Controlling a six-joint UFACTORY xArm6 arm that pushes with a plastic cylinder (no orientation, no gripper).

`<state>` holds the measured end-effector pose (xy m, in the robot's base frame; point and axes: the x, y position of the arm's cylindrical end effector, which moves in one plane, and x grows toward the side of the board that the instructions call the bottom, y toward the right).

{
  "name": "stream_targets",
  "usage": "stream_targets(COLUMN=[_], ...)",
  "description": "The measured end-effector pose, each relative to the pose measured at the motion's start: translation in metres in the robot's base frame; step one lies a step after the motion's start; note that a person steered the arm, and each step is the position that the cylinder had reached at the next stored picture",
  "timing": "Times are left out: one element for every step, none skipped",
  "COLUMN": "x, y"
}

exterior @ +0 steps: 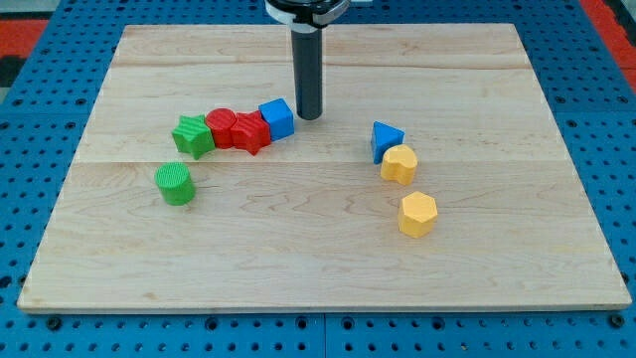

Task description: Push the blue triangle close to the blue cube

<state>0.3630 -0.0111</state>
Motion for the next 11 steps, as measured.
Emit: stream_targets(x=[0.0,0.0,0.0,-0.005,-0.003,0.015,0.057,0.079,0.079,0.079,0.096], y=[-0.015,-0.044,-0.07,-0.033,0.045,0.112,0.106,0.075,0.053,0.02,0.008])
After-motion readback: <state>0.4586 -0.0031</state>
